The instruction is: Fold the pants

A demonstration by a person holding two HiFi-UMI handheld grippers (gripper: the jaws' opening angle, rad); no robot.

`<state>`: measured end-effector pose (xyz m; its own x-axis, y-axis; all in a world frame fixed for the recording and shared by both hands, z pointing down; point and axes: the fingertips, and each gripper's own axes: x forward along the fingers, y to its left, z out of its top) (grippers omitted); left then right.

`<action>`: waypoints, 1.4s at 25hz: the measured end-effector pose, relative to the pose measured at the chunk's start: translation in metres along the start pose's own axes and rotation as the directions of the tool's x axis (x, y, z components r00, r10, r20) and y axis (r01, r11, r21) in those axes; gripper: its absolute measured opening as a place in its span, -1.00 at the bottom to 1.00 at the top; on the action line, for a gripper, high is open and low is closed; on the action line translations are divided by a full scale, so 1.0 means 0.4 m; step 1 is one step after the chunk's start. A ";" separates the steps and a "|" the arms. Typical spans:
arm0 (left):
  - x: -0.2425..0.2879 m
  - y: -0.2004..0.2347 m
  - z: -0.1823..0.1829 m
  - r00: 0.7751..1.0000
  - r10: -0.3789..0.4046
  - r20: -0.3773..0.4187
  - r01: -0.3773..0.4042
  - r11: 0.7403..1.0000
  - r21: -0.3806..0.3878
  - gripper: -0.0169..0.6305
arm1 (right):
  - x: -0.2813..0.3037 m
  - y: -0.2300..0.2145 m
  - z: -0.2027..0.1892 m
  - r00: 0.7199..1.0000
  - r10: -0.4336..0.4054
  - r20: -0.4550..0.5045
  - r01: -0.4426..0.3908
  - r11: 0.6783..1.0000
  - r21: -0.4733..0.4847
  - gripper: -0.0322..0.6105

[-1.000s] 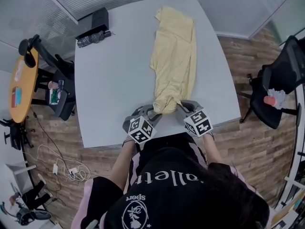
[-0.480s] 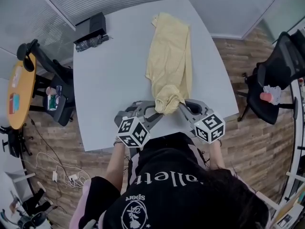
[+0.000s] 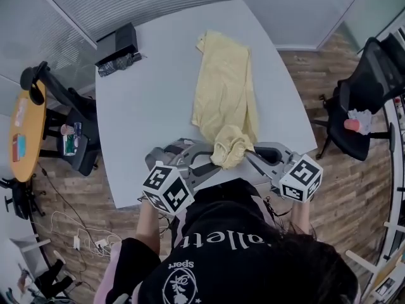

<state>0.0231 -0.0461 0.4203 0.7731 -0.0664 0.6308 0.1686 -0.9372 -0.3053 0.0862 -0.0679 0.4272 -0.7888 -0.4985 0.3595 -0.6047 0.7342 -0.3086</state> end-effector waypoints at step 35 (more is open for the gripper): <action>0.408 0.829 -0.519 0.846 0.346 -0.405 -0.402 0.914 -0.060 -0.51 | 0.421 -0.880 0.126 0.943 -0.330 -0.045 0.331 0.944 0.005 -0.77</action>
<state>0.0781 -0.4388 0.5702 0.4649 -0.5190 0.7173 -0.1938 -0.8502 -0.4896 0.1607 -0.4335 0.5520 -0.5389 -0.6916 0.4809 -0.8322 0.5255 -0.1770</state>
